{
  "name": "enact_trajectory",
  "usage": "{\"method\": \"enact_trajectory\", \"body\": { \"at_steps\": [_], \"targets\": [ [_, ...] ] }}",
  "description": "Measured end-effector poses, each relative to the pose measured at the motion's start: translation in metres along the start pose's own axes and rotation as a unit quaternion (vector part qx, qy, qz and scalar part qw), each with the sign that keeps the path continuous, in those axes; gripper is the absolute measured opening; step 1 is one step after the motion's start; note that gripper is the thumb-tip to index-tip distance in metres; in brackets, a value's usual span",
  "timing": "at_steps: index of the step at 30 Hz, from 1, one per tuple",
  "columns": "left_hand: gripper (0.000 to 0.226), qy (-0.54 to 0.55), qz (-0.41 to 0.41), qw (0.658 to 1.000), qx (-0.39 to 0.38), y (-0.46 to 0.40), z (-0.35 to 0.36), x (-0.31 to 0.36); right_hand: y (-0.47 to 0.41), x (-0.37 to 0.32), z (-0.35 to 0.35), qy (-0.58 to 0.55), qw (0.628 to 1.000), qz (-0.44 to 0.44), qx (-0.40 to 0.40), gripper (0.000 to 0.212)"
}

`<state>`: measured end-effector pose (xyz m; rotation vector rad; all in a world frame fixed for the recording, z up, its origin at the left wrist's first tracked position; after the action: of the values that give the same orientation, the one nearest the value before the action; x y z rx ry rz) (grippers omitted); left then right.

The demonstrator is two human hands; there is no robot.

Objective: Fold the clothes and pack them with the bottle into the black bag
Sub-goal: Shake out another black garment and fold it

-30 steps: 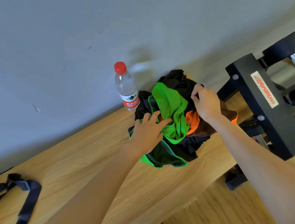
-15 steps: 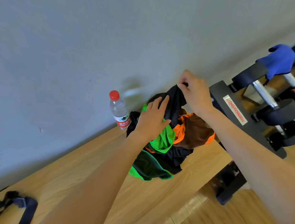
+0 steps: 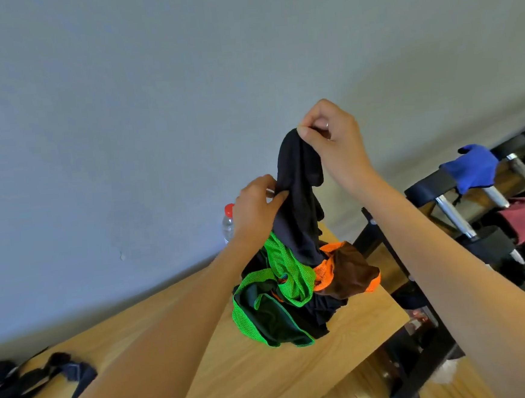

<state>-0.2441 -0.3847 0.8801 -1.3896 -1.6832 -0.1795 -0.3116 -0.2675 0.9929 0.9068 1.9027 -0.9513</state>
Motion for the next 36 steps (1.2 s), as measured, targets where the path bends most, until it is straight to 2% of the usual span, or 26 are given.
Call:
{"method": "enact_trajectory", "body": {
  "at_steps": [4,8,12,18,22,26,31,36],
  "targets": [
    [0.036,0.066,-0.014,0.996,0.057,0.013,-0.060,-0.002,0.003,-0.038,0.017,-0.039,0.999,-0.028,-0.006,0.011],
    [0.030,0.118,-0.023,0.989,0.090,0.038,-0.125,-0.015,0.011,-0.068,0.048,-0.063,0.997,-0.035,-0.016,0.017],
    [0.024,0.124,-0.041,0.986,0.104,0.067,-0.188,-0.039,0.026,-0.089,0.089,-0.067,0.996,-0.037,-0.039,0.020],
    [0.020,0.109,-0.060,0.989,0.079,0.131,-0.247,-0.080,0.062,-0.085,0.166,-0.040,0.992,-0.013,-0.118,0.006],
    [0.020,0.109,-0.106,0.987,0.061,0.185,-0.259,-0.118,0.099,-0.059,0.217,-0.029,0.984,0.021,-0.176,0.012],
    [0.023,0.076,-0.165,0.983,0.008,0.243,-0.257,-0.164,0.144,-0.027,0.261,-0.014,0.972,0.054,-0.227,0.009],
    [0.026,0.039,-0.215,0.974,-0.062,0.311,-0.235,-0.203,0.203,0.030,0.302,0.006,0.951,0.117,-0.286,0.009],
    [0.028,0.052,-0.251,0.958,-0.131,0.375,-0.204,-0.222,0.257,0.084,0.325,0.061,0.918,0.163,-0.357,0.013]
  ]
}}
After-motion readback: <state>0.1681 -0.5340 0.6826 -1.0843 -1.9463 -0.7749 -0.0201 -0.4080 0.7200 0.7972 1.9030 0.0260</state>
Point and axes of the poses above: each hand's wrist, its own y-axis away from the middle knuckle, its own z-axis out of the palm, x = y × z, the point moved 4 cm from there along -y, towards the middle knuckle, and after that the axes turned 12 degrees about z, right-handed, at the moved point
